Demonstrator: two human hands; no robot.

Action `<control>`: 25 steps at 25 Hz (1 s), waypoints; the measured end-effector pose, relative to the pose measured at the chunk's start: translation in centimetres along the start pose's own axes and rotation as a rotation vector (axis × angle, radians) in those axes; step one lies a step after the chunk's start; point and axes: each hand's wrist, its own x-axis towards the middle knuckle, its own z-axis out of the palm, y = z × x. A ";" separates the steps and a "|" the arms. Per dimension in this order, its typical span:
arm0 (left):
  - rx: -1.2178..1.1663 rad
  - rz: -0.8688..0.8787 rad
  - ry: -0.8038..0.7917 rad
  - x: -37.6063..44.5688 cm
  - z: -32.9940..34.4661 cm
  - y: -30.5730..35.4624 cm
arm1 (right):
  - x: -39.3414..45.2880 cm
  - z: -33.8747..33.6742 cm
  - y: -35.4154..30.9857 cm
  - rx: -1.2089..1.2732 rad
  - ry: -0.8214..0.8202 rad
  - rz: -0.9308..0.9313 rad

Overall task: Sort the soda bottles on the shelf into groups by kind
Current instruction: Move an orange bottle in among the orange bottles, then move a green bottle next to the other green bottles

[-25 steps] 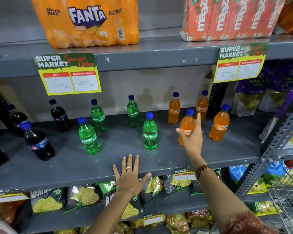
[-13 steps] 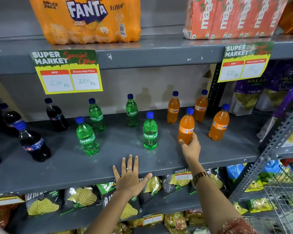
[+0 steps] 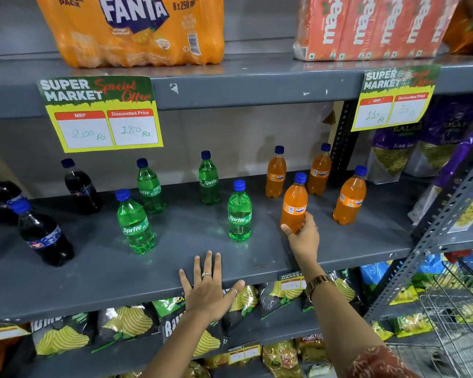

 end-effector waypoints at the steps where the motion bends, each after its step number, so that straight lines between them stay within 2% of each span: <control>1: -0.001 0.001 0.000 0.0 0.0 0.0 | 0.0 0.1 0.0 0.003 0.000 0.001; 7: -0.012 0.004 0.004 0.0 -0.1 0.0 | -0.1 0.2 0.0 0.039 0.014 -0.008; 11: -0.017 0.006 -0.002 0.1 0.0 0.0 | -1.5 0.1 0.0 0.170 0.222 -0.007; 12: -0.017 0.008 -0.009 0.2 -0.1 0.0 | -1.9 0.2 -0.1 0.173 0.225 -0.013; 16: -0.037 0.046 -0.045 0.1 -0.5 -0.4 | -3.7 1.8 -1.1 0.178 0.032 -0.008; 20: -0.014 0.098 -0.005 -0.2 -0.8 -2.3 | -4.8 4.0 -2.8 0.212 -0.215 0.003; 25: -0.023 0.017 0.032 -0.5 -1.6 -6.1 | -4.9 6.0 -3.9 0.167 -0.388 -0.070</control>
